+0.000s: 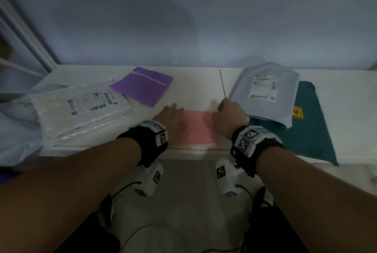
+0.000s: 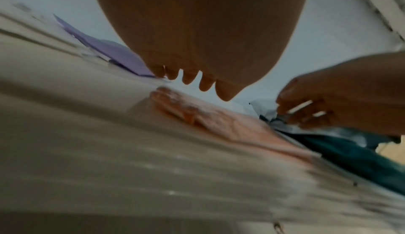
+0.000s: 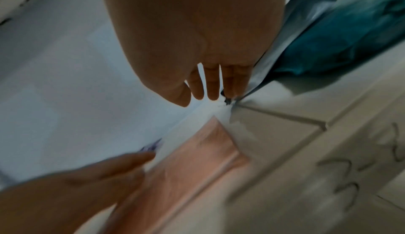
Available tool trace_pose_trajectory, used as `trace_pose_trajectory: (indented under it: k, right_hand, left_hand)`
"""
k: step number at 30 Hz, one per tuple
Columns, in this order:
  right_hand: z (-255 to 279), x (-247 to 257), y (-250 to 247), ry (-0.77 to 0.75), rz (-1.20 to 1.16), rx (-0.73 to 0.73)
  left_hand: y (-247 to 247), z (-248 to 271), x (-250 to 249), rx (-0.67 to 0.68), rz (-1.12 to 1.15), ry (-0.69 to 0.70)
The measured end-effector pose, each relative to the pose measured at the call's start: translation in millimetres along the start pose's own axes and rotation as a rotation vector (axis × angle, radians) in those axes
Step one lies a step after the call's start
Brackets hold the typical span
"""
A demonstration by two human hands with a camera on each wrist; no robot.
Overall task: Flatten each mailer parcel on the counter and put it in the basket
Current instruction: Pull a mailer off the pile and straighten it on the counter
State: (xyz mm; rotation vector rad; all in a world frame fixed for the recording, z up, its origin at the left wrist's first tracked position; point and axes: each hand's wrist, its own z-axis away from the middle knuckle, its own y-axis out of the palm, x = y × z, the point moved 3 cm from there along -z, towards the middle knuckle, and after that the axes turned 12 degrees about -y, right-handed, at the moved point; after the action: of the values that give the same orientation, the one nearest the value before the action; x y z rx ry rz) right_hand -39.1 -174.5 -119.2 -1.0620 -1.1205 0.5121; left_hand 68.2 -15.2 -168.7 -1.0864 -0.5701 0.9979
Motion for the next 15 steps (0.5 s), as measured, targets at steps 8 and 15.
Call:
trace_pose_trajectory:
  k: [8, 15]
  right_hand:
    - [6, 16, 83, -0.331, 0.225, 0.137]
    - [12, 1, 80, -0.395, 0.32, 0.204]
  left_hand:
    - [32, 10, -3, -0.245, -0.116, 0.082]
    - [35, 19, 1, -0.288, -0.1, 0.067]
